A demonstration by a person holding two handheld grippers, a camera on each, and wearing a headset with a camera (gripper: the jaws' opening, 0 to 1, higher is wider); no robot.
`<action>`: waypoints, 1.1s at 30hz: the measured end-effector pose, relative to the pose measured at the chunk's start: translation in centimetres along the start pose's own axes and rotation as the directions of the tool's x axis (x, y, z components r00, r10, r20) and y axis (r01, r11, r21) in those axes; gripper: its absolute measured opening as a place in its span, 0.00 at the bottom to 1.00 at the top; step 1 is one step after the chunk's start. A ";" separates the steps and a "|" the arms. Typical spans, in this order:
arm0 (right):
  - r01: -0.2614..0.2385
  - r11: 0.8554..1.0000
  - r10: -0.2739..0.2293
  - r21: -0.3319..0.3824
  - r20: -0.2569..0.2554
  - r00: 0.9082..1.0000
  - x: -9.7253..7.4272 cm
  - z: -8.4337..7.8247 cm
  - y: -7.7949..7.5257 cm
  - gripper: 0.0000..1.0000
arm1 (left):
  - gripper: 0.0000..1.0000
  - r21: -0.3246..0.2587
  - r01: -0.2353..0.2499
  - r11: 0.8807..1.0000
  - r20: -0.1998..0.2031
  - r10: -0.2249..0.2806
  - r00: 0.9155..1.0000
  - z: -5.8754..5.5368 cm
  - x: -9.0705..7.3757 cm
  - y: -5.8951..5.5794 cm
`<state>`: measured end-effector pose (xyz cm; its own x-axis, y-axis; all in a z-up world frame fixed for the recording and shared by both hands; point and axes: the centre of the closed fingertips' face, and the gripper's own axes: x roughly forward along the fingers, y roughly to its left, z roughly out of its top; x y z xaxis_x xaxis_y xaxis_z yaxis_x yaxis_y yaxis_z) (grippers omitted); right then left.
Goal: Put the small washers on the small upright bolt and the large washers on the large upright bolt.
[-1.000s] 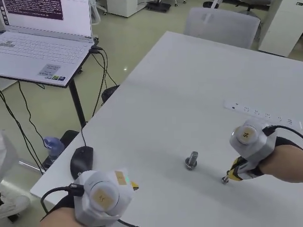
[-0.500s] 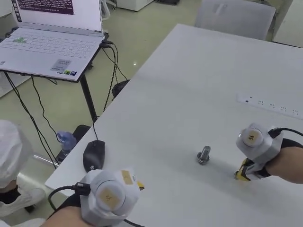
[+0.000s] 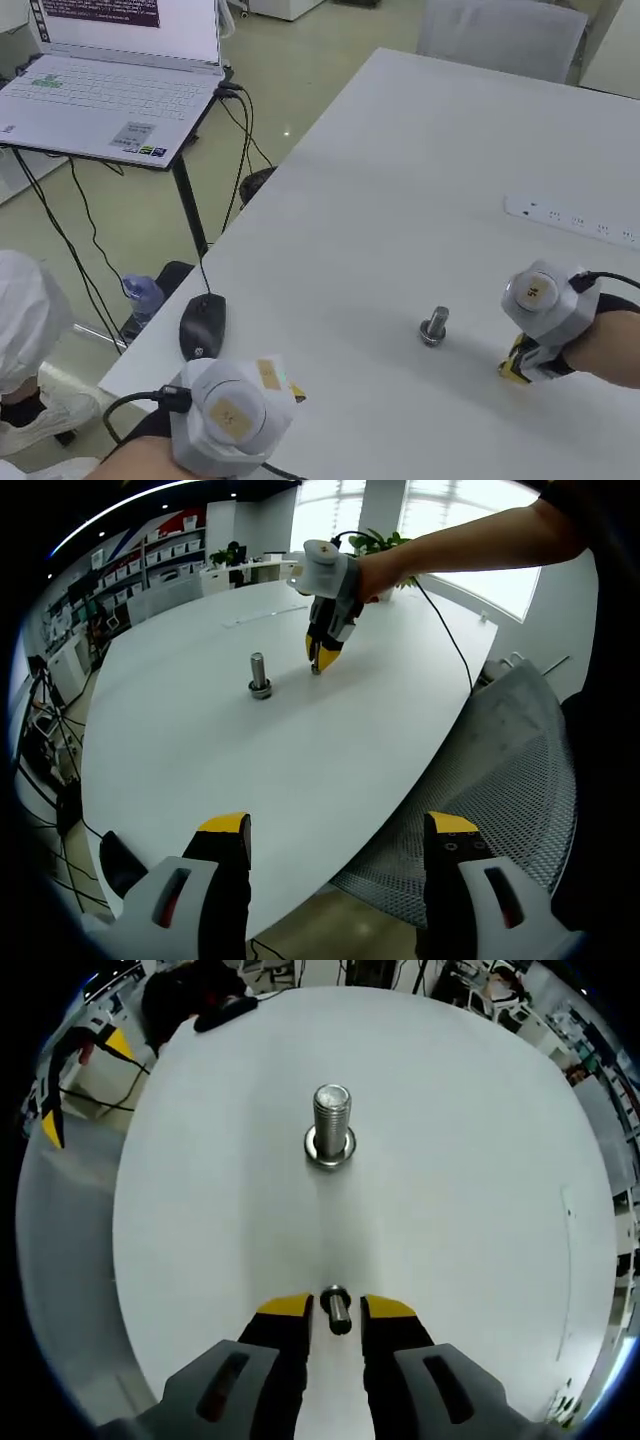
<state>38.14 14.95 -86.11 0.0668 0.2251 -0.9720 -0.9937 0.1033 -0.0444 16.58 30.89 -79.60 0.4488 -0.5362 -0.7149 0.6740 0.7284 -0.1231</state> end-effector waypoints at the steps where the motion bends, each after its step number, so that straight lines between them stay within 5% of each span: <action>1: 0.001 1.000 -0.001 0.004 0.003 1.000 -0.2 0.0 0.0 0.21 | 0.70 0.002 0.000 1.000 0.002 0.000 1.000 0.1 0.0 0.0; 5: 0.047 0.997 -0.053 0.066 0.089 0.995 -2.1 0.7 -0.7 0.25 | 0.71 0.004 0.005 1.000 0.033 -0.005 0.999 1.1 -0.3 0.1; 7: 0.057 0.989 -0.080 0.134 0.173 0.982 -4.0 1.2 -0.9 0.27 | 0.72 0.003 0.008 1.000 0.056 -0.008 0.998 1.8 -0.4 0.3; 11: 0.030 0.976 -0.106 0.215 0.354 0.929 -8.3 1.7 0.1 0.35 | 0.73 -0.013 0.024 1.000 0.099 -0.023 0.995 3.2 -0.2 0.7; 12: 0.055 0.975 -0.138 0.214 0.397 0.908 -9.7 1.4 0.3 0.37 | 0.73 -0.028 0.044 0.999 0.120 -0.040 0.992 3.8 -0.2 0.5; 16: 0.029 0.958 -0.169 0.287 0.480 0.861 -13.2 -0.5 2.1 0.40 | 0.74 -0.041 0.052 0.998 0.162 -0.045 0.986 5.3 -0.3 0.9; 19: -0.011 0.944 -0.184 0.330 0.553 0.813 -15.5 -1.9 4.4 0.44 | 0.77 -0.047 0.060 0.997 0.188 -0.051 0.981 6.1 -0.5 0.9; 20: -0.019 0.939 -0.189 0.343 0.561 0.806 -16.0 -2.3 5.1 0.46 | 0.77 -0.048 0.059 0.997 0.189 -0.049 0.981 6.2 -0.5 1.0; 21: -0.033 0.934 -0.194 0.356 0.582 0.790 -16.7 -2.8 6.0 0.48 | 0.77 -0.058 0.056 0.997 0.194 -0.044 0.980 6.5 -0.6 1.0; 24: -0.081 0.921 -0.201 0.382 0.640 0.741 -18.2 -3.6 8.2 0.53 | 0.79 -0.086 0.056 0.995 0.226 -0.035 0.974 7.4 -1.1 0.6; 27: -0.107 0.898 -0.231 0.426 0.664 0.711 -18.7 -5.1 9.7 0.56 | 0.82 -0.130 0.065 0.989 0.259 -0.029 0.965 8.0 -1.5 0.0; 29: -0.142 0.879 -0.252 0.455 0.697 0.671 -18.9 -5.7 10.6 0.58 | 0.84 -0.170 0.074 0.983 0.286 -0.023 0.958 8.4 -1.8 -0.3; 32: -0.200 0.855 -0.259 0.478 0.729 0.634 -18.8 -6.2 12.3 0.62 | 0.85 -0.222 0.047 0.974 0.297 0.021 0.955 8.4 -2.2 -0.1; 33: -0.202 0.857 -0.258 0.474 0.734 0.628 -18.9 -6.3 12.7 0.64 | 0.86 -0.232 0.045 0.972 0.295 0.026 0.955 8.2 -2.3 -0.1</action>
<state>23.72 5.87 -69.81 0.3648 0.8261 -0.4296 -0.8224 0.5022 0.2673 20.30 28.55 -72.32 0.6194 -0.6190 -0.4829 0.5391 0.7825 -0.3115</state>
